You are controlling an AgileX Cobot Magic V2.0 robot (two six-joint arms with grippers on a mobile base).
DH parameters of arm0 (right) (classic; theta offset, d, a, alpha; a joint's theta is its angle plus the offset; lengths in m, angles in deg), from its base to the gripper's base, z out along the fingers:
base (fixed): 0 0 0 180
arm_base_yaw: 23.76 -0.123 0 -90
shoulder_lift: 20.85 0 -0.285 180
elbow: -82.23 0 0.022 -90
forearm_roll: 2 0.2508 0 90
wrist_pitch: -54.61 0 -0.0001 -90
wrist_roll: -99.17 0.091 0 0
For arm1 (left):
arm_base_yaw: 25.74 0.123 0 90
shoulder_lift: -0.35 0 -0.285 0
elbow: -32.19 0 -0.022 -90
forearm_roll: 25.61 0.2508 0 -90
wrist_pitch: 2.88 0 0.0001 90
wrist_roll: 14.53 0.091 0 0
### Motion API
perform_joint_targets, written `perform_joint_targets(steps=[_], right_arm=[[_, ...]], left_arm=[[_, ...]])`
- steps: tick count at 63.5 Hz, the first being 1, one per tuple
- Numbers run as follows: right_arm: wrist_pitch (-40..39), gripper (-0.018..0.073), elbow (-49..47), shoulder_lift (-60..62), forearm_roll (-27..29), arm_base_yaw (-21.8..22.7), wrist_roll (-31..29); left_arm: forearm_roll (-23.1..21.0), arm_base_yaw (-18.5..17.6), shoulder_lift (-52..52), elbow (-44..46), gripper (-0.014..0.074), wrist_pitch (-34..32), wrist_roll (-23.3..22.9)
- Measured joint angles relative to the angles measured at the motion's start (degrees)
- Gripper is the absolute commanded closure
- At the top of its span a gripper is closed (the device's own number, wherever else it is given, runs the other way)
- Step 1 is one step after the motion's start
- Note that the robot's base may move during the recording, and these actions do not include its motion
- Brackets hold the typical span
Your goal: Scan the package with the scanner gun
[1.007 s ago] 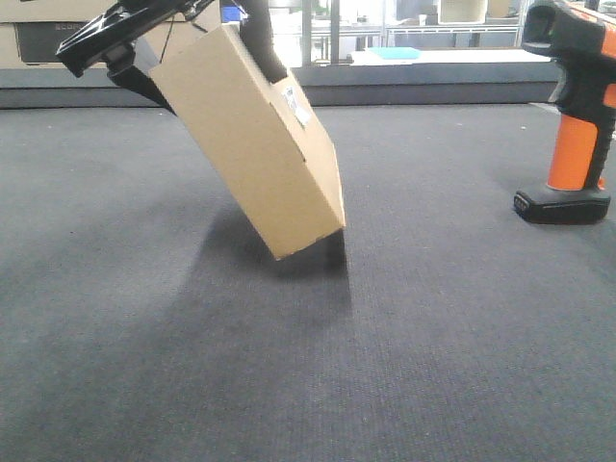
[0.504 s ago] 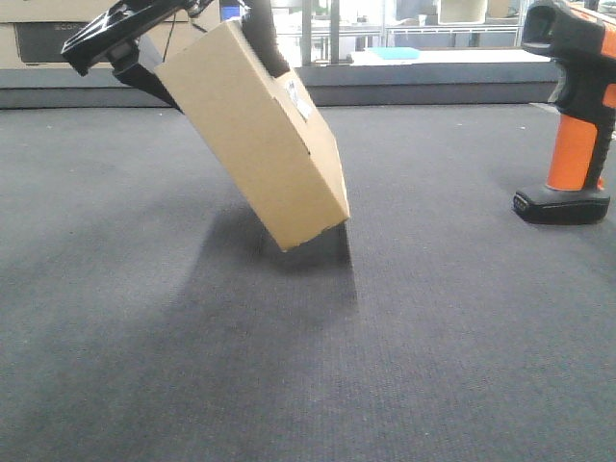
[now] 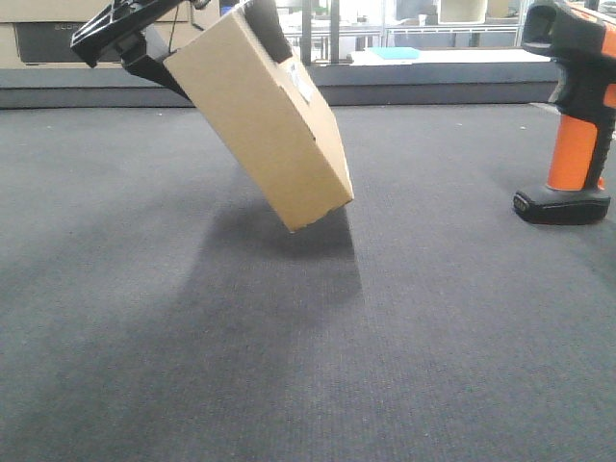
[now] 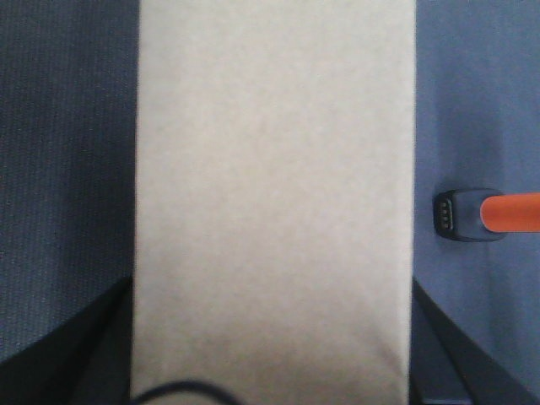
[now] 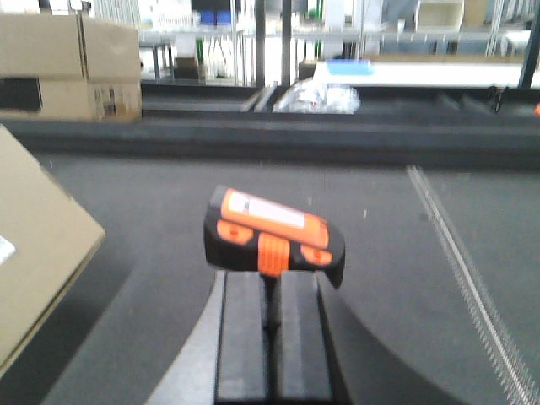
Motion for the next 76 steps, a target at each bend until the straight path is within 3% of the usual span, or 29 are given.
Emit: perform_joint_targets(steps=[25,41,52,57,61,69,76], right_arm=[[-27.56,0.0722,4.72,-24.76,3.72,-0.22,0.67],[-43.69,0.0722,4.72,-39.77,4.16,-0.22,10.28],[-50.05,0.072,4.72,-45.7,2.94,-0.22,11.68],[-50.39,0.0659,4.36,-47.2,2.71,-0.22,11.81],[-50.39,0.0559,3.83,-48.39,2.58,-0.22,11.81],[-50.39,0.0291,2.14,-49.72,2.47,-0.22,11.92],[-49.72,0.0112,-0.07,-50.42,2.47,-0.22,11.92]], left_arm=[[0.28,0.0,0.0,0.0,0.0707,0.0,0.0],[0.42,0.0,0.0,0.0,0.0707,0.0,0.0],[0.42,0.0,0.0,0.0,0.0707,0.0,0.39],[0.42,0.0,0.0,0.0,0.0707,0.0,0.9],[0.42,0.0,0.0,0.0,0.0707,0.0,0.99],[0.77,0.0,0.0,0.0,0.0707,0.0,1.24],[1.02,0.0,0.0,0.0,0.0707,0.0,1.34]])
